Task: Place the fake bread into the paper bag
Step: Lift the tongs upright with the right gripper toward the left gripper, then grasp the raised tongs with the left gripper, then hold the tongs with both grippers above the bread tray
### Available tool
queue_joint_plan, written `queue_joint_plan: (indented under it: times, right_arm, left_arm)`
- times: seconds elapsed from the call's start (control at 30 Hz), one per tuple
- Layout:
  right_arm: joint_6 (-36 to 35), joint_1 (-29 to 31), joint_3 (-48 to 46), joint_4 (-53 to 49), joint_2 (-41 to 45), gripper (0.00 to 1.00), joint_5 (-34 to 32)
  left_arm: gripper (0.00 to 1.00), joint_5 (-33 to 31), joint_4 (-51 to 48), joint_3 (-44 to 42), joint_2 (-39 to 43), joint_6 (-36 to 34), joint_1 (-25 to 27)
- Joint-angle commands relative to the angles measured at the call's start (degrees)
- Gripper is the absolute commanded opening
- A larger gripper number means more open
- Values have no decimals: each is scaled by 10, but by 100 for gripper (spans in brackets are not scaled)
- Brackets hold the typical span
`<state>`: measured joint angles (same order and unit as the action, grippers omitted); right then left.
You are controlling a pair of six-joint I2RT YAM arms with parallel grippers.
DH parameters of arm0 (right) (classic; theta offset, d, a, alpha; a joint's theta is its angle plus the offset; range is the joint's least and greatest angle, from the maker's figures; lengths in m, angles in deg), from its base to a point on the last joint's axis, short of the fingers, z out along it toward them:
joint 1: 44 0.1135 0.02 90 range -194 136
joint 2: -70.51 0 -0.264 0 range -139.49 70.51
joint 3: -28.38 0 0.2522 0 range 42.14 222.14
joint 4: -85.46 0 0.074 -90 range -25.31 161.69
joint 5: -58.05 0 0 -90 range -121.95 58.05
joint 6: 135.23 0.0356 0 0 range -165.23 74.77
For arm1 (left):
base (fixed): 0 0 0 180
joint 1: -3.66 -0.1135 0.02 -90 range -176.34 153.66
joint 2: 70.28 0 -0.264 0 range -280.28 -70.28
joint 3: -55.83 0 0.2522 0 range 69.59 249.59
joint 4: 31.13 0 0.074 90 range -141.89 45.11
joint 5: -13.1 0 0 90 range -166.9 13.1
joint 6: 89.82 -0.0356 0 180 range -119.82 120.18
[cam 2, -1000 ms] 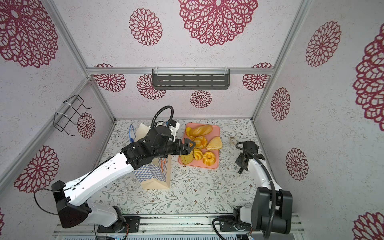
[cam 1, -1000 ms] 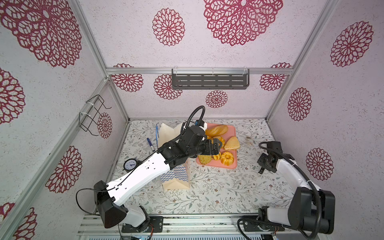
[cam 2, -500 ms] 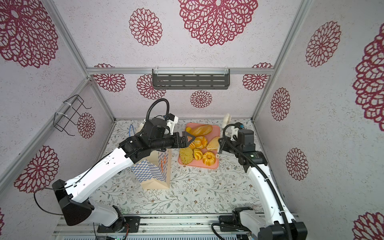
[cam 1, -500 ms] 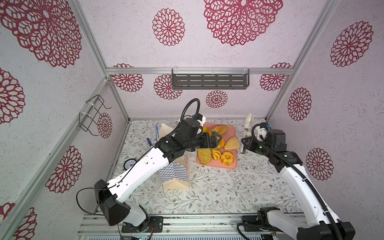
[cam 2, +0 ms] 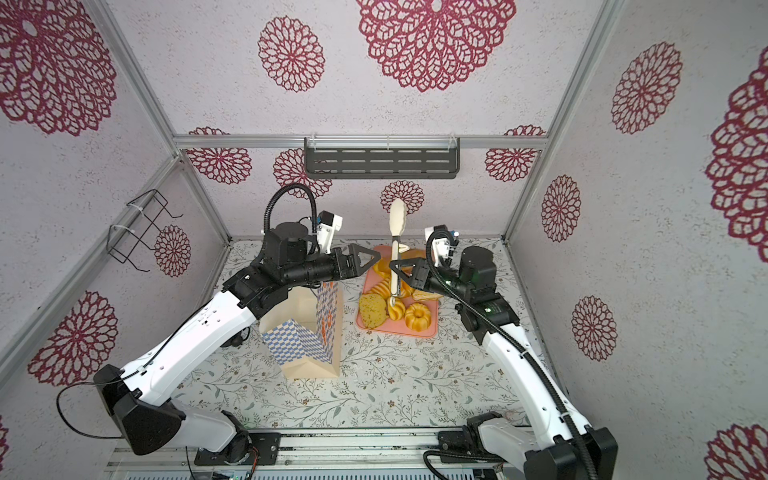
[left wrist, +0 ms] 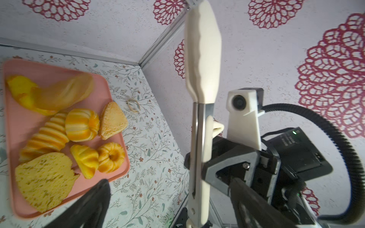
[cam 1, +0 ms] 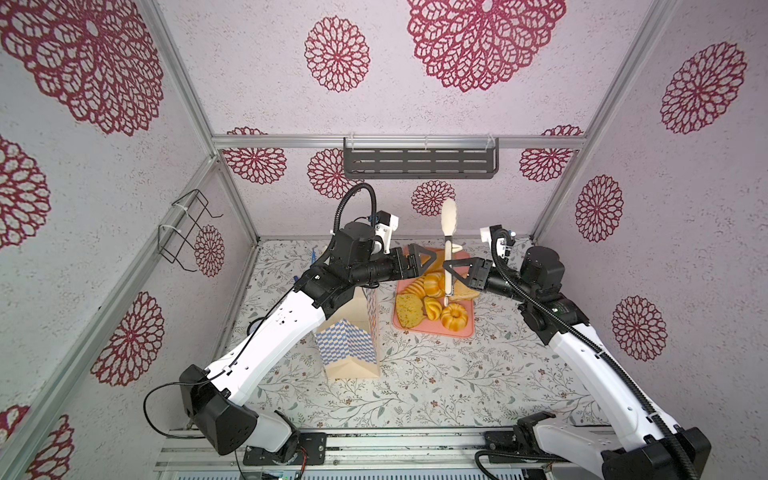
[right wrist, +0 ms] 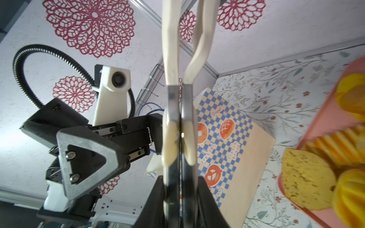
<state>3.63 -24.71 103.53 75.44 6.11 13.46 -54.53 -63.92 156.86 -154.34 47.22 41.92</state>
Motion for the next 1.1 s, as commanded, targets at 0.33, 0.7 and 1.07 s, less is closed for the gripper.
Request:
queue_joint_plan:
  times: [0.33,0.7,1.07]
  right_arm:
    - [118,36,21,192,-7,16,84]
    - [126,39,22,196,-15,28,91]
    - [103,48,38,245,-29,69,54]
  left_arm:
    - [88,118,181,10,-32,62,0]
    - [29,135,228,0,-36,94,0]
    - [0,91,266,-14,-20,125,0]
